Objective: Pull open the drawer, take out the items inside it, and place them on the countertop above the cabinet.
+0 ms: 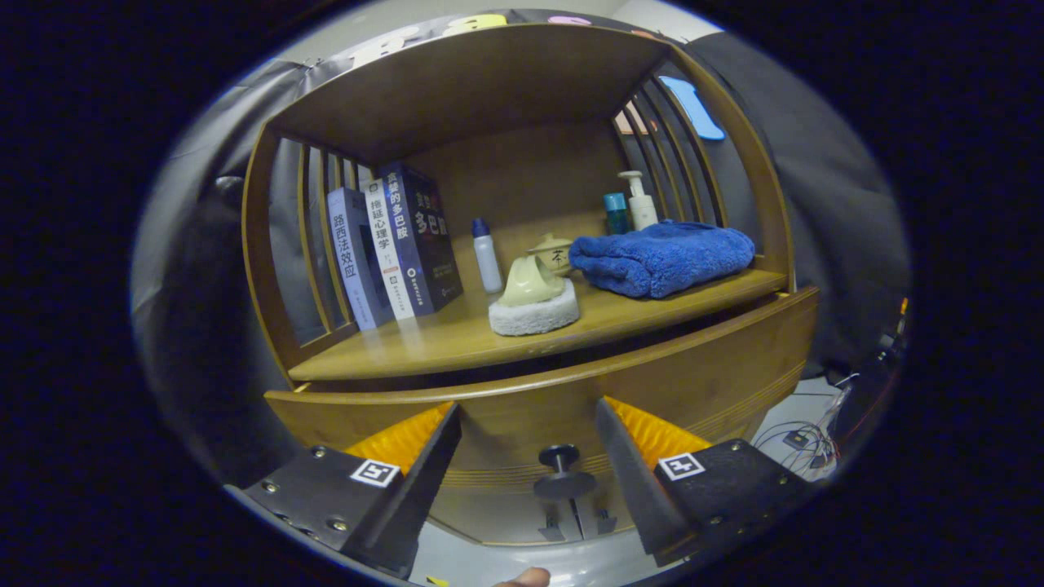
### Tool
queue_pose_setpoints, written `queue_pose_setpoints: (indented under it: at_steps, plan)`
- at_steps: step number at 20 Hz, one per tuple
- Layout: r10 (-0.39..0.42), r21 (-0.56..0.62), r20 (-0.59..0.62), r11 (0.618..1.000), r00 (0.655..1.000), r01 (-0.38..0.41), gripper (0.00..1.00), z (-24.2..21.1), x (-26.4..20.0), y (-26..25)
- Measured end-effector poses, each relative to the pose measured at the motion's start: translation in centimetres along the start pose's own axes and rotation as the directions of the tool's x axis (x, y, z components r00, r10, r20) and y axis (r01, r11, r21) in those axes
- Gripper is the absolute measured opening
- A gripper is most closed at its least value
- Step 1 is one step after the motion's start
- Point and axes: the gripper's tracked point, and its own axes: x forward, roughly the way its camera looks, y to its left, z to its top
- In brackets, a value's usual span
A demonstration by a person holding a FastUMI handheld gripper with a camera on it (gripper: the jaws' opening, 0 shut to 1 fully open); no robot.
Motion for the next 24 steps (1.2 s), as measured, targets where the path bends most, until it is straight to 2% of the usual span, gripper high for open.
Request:
queue_pose_setpoints:
  at_steps: [10, 24]
  plan:
    - [-0.008, -0.008, -0.010, 1.000, 1.000, 0.008, 0.99, 0.5, 2.6, 0.2]
    - [-0.021, -0.029, -0.003, 0.999, 1.000, 0.021, 1.00, 1.0, 2.5, 0.0]
